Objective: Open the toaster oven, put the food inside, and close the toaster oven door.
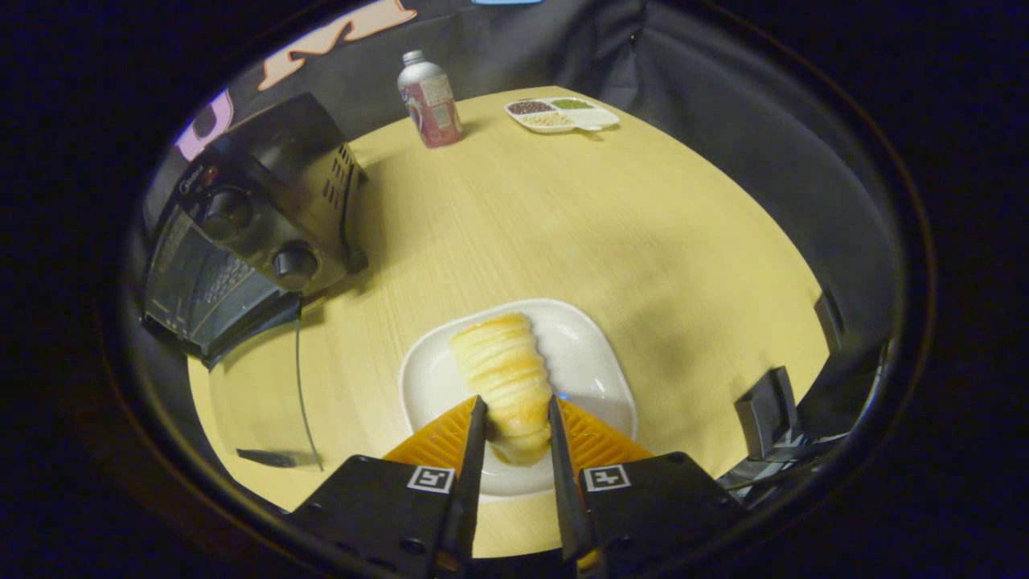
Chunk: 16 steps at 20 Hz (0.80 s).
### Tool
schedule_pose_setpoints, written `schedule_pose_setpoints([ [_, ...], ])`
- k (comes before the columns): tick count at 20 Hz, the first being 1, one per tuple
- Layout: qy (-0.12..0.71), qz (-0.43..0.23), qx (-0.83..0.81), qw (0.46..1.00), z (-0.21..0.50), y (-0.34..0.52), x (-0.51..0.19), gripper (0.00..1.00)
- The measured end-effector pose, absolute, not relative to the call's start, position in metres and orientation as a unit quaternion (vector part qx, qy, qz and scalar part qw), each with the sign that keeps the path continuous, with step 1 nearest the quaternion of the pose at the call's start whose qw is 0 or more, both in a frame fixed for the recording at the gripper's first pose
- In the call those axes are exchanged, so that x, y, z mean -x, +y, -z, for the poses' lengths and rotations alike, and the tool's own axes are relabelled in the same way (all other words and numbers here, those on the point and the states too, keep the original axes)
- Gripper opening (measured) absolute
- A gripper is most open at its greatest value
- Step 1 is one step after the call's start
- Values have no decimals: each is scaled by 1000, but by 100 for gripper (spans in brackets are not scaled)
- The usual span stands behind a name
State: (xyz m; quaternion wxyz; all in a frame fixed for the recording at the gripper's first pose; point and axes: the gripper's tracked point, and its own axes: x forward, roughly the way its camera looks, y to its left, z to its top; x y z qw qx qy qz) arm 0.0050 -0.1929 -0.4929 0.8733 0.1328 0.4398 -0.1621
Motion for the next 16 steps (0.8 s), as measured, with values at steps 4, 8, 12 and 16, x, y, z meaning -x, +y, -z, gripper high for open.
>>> schedule_pose_setpoints([
  [4,357,190,-220,888,465,-168,-15,44],
  [8,305,189,-301,883,456,-116,-24,43],
  [12,256,151,-351,888,442,-50,-52,43],
  [16,224,121,-411,875,430,20,-82,43],
])
